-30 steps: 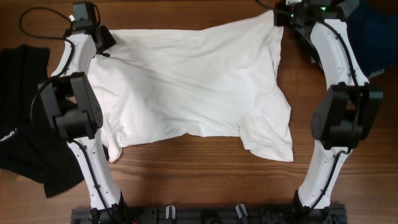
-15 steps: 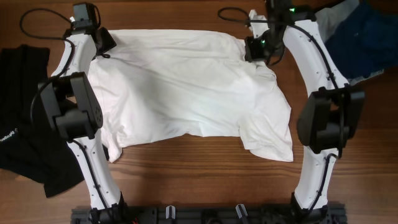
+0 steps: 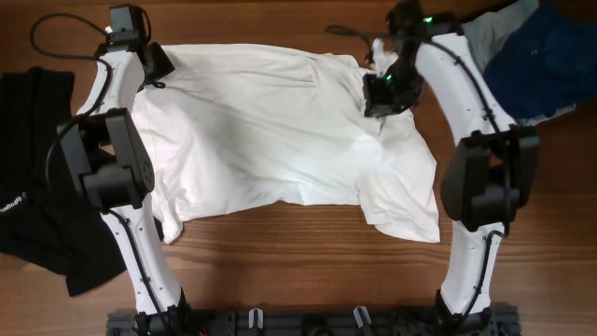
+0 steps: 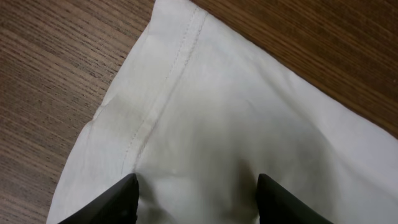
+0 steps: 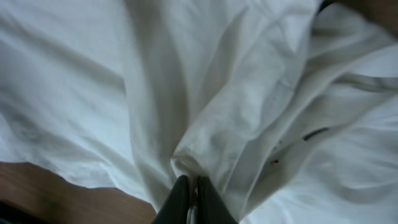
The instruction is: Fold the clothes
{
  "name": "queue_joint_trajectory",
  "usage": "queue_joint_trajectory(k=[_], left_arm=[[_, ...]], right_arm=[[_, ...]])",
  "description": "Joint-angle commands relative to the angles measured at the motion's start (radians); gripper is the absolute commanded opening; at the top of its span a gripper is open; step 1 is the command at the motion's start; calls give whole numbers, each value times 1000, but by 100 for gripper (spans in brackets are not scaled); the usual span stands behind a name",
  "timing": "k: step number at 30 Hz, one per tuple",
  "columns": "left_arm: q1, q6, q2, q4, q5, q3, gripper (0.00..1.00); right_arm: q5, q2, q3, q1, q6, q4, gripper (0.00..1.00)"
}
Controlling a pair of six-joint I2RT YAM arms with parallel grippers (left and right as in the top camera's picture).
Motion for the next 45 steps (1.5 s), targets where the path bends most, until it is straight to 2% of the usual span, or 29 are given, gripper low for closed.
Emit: queue_joint_trajectory(k=[1,5,6,7,8,9,12,16,19,24,26,28,38,45], left_arm=[[5,15,7,0,-2,18,60],[5,15,7,0,-2,19,61],[5,15,7,0,-2,19,61],[5,15,7,1,-2,19,61],[5,15,7,1,-2,18,61],[5,15,7,0,-2,19,61],[5,15,7,0,-2,19,61],[5,15,7,0,-2,19,61],[5,15,7,1,-2,18,61],[5,15,7,1,-2,19,61],[5,15,7,0,-2,19,61],[5,14,7,0,-2,18,61],[5,8,7,0,13,18,61],[5,8,7,-11,13,19,61]], right_arm=[[-24,53,-59,90,26,2,4],[-21,77,-97,172,25,-5,4],[-15,81,-97,185,16,-5,11],[2,81,-97,192,8,2,34],[52,81,-96,196,11,16,94],[126,80,-90,195,43,34,100],[171,80,-69,144,79,72,99],[109,80,-68,30,95,120,90],[70,80,-68,-72,92,182,76],[-82,80,-62,-182,7,286,69],[-98,80,-53,-184,-38,305,61],[-98,80,-47,-171,-36,312,65],[-113,100,-47,-74,24,438,67],[-158,145,-47,-71,63,492,55]])
